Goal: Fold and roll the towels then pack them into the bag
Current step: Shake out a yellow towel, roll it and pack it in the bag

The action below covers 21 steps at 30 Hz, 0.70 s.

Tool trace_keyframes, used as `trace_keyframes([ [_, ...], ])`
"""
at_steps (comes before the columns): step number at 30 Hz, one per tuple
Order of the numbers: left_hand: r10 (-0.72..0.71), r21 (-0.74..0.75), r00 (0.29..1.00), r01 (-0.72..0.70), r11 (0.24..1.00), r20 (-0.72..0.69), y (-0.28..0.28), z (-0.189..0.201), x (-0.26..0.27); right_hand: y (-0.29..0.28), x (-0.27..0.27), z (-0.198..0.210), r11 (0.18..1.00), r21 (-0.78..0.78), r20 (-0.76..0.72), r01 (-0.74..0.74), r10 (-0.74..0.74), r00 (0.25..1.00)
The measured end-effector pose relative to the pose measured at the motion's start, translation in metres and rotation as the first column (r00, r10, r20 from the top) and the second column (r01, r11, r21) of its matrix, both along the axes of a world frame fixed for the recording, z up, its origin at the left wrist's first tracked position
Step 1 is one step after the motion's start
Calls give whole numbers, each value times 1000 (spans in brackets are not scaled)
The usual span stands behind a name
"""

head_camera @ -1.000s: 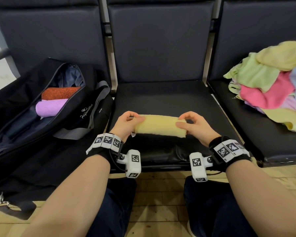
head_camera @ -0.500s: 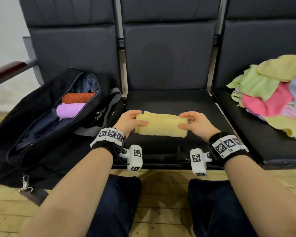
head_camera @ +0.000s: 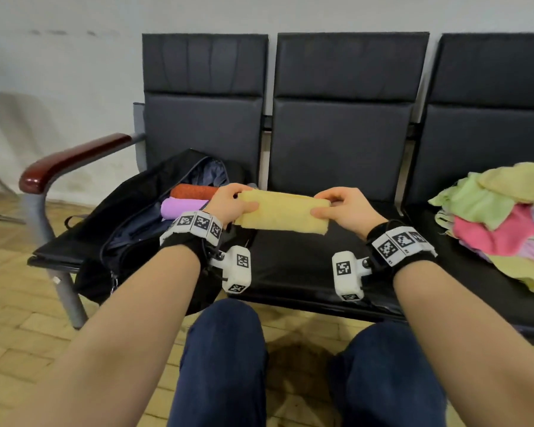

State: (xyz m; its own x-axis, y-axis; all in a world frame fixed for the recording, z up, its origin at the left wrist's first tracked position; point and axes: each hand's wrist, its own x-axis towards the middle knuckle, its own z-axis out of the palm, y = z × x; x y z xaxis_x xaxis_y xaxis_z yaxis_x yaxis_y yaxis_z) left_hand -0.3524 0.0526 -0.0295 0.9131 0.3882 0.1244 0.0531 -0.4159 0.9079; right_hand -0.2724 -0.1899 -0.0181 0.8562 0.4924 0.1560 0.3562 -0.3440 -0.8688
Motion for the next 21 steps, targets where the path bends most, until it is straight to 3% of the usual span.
trace_keyframes([
  [15,236,-223,972,-229,947,5,160,21,10,185,33,44,988,-100,-37,-116,112,993],
  [21,272,-219,954,-294,930,-128,243,20,46,277,70,44,972,-177,-202,-155,118,972],
])
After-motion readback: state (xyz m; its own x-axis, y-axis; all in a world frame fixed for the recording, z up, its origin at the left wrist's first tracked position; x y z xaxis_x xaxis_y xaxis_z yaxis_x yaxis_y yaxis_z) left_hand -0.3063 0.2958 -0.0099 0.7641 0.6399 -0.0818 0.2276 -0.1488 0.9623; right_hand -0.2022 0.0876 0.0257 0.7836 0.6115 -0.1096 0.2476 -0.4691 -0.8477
